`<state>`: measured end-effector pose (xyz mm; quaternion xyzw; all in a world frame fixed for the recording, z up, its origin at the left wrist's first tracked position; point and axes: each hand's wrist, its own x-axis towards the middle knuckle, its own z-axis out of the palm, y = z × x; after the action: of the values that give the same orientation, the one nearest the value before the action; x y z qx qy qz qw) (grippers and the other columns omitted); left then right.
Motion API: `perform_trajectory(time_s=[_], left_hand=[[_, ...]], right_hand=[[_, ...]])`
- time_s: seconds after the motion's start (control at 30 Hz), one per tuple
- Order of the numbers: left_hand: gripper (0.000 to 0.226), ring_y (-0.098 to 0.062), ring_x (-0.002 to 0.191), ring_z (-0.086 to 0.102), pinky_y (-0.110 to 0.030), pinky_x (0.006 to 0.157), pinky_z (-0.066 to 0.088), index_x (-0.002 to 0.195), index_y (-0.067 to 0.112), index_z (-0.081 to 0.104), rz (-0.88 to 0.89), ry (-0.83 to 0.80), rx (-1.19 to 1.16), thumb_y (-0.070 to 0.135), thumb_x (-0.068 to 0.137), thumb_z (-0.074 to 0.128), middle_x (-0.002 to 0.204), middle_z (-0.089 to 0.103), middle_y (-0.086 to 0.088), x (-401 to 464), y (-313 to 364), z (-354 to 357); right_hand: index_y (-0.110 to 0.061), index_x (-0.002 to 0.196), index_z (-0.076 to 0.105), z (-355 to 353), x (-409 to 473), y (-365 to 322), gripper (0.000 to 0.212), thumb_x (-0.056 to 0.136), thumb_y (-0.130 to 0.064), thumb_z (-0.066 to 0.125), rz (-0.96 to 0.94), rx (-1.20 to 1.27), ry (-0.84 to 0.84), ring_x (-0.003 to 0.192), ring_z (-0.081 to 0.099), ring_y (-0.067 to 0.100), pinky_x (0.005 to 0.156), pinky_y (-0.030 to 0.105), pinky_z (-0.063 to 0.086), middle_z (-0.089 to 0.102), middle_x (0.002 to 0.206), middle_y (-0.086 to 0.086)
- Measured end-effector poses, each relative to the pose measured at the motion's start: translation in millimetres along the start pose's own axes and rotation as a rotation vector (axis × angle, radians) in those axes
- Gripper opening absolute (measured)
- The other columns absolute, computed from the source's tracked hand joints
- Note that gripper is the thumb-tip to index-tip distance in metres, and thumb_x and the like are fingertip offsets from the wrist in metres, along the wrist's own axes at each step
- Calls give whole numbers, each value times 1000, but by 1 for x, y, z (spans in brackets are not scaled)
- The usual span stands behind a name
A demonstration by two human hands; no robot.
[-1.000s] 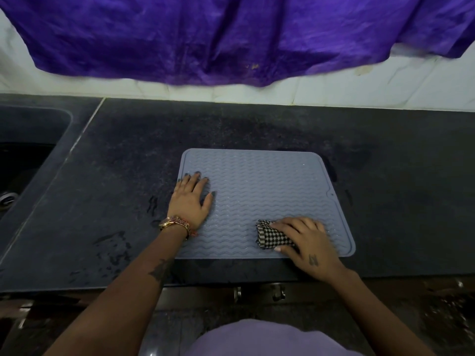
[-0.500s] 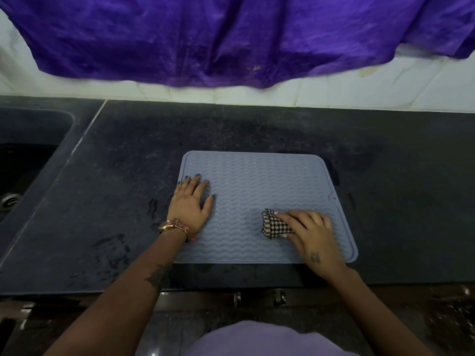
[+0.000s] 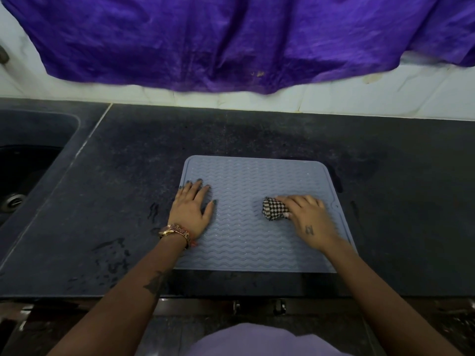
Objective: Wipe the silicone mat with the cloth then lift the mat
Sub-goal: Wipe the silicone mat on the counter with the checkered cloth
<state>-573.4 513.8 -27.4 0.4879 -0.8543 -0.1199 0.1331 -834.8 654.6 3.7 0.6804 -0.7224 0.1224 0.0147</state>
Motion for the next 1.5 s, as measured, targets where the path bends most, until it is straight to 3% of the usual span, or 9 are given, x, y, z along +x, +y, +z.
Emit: perform_trajectory(time_s=[0.2,0.47,0.67,0.8,0.93,1.07,1.23,1.4,1.5], left_hand=[[79,-25,142,21,-36,119,7,141,19,38,4,18,-9,61,81,10,152,30,-5,-1,2,-3],[81,-24,142,21,-36,119,9,141,19,38,1,14,-22,61,78,10,152,30,-4,-2,5,-7],[80,-23,142,20,-35,119,7,141,20,39,-1,18,-29,61,79,11,152,30,-3,-2,4,-7],[78,-23,142,22,-36,119,9,140,19,40,1,27,-41,61,80,13,151,31,-4,-2,4,-6],[77,-24,142,23,-36,119,10,139,19,42,1,28,-47,61,81,15,151,32,-4,-2,3,-7],[76,-24,141,24,-37,119,12,139,19,43,-4,32,-48,61,81,16,150,34,-4,-2,3,-6],[73,-25,140,27,-39,118,15,136,19,46,-9,40,-59,60,82,20,148,37,-5,-1,2,-6],[71,-25,139,29,-39,118,16,136,19,47,-8,42,-56,60,82,22,148,38,-4,-1,1,-5],[72,-24,139,28,-39,118,16,136,20,46,-9,43,-56,60,82,21,148,37,-4,0,0,-5]], right_hand=[[-33,142,33,15,18,4,61,89,-4,43,85,-37,-71,123,36,19,104,39,15,44,137,-6],[-29,141,37,19,43,14,67,84,6,45,60,27,4,122,41,27,111,43,13,50,133,5],[-22,133,50,8,66,31,54,86,5,49,-3,183,-18,111,51,35,103,45,34,58,124,12],[-29,140,39,18,62,26,68,83,7,46,57,11,-86,127,37,29,114,48,8,45,138,6],[-25,129,54,1,85,39,54,83,4,53,15,168,-43,119,46,32,111,44,21,56,128,9],[-29,137,43,11,87,34,61,85,3,47,105,-4,-60,127,36,29,115,47,0,46,136,7],[-29,130,47,0,113,44,54,85,0,48,87,64,-162,116,43,33,103,42,31,49,130,8],[-28,138,39,15,117,37,64,84,6,43,96,-37,-119,126,35,33,116,44,9,41,140,8],[-28,138,39,16,122,43,63,85,5,42,74,17,-173,124,36,31,110,42,22,40,141,7]])
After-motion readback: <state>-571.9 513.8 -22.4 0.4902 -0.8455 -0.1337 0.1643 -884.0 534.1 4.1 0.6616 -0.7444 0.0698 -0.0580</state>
